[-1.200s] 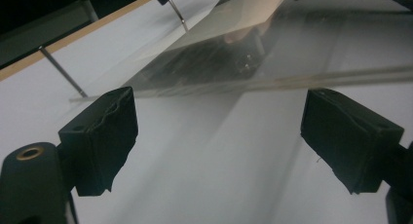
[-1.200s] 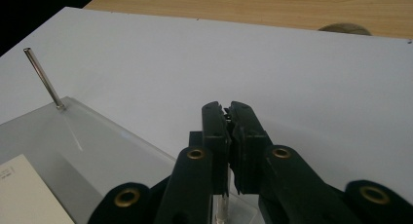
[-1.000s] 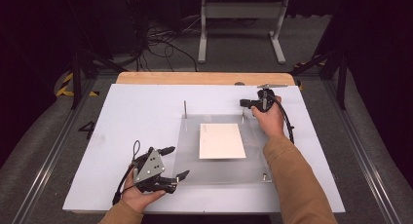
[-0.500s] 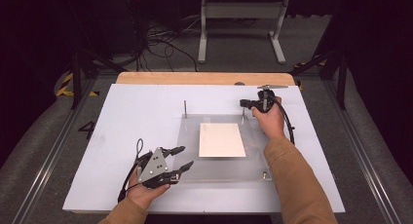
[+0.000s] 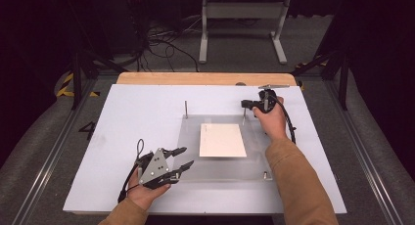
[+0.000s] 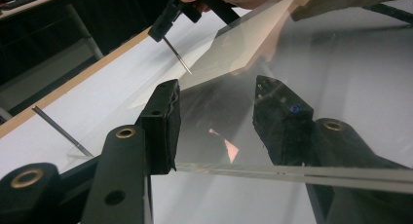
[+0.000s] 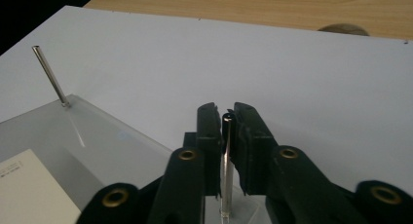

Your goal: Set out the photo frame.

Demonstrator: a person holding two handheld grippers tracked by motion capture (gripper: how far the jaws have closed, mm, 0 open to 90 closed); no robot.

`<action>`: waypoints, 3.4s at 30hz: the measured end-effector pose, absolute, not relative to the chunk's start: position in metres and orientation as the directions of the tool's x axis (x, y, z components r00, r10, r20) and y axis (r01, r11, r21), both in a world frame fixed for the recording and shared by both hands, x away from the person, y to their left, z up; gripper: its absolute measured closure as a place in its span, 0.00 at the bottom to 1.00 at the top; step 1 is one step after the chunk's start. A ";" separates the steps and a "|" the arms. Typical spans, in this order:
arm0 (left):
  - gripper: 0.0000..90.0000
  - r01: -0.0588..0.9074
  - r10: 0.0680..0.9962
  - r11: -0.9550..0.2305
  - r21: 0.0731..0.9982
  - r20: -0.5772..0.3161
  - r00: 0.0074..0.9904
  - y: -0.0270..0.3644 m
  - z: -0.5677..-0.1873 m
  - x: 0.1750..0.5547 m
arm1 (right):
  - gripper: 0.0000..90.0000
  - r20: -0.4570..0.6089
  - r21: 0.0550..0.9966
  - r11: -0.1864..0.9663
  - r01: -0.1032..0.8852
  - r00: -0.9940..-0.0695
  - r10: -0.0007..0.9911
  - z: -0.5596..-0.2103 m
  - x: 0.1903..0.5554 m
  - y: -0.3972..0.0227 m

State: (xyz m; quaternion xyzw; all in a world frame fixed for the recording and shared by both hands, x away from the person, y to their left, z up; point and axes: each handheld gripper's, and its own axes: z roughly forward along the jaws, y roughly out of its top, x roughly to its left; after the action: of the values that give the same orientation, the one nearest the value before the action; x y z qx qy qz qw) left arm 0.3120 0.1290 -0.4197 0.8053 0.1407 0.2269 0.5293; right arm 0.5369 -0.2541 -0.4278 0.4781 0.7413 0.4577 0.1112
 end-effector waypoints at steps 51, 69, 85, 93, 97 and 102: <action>0.59 -0.005 0.459 -0.411 0.912 0.212 0.863 0.138 -0.405 0.319 | 0.24 -0.093 0.897 0.420 0.141 -0.867 0.489 -0.396 0.329 -0.297; 0.59 0.001 0.452 -0.403 0.915 0.198 0.870 0.138 -0.405 0.320 | 0.34 -0.223 0.917 0.396 -0.050 -0.887 0.404 -0.398 0.328 -0.255; 0.61 -0.001 0.468 -0.382 0.924 0.195 0.862 0.135 -0.397 0.321 | 0.70 -0.337 0.893 0.426 -0.147 -0.846 0.414 -0.396 0.327 -0.250; 0.62 -0.060 0.492 -0.350 0.935 0.237 0.838 0.136 -0.377 0.317 | 0.72 -0.403 0.880 0.430 -0.201 -0.795 0.453 -0.378 0.318 -0.246; 0.65 -0.129 0.500 -0.350 0.928 0.302 0.812 0.133 -0.353 0.311 | 0.73 -0.474 0.857 0.443 -0.265 -0.744 0.471 -0.358 0.310 -0.244; 0.65 -0.169 0.506 -0.347 0.922 0.336 0.794 0.134 -0.329 0.307 | 0.75 -0.494 0.852 0.426 -0.303 -0.733 0.467 -0.339 0.304 -0.244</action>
State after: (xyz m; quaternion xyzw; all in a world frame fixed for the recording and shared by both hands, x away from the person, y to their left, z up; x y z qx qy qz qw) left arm 0.3065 0.1335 -0.3287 0.7636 0.1104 0.3012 0.5604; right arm 0.3038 -0.2440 -0.3393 0.0536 0.7632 0.5330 0.3612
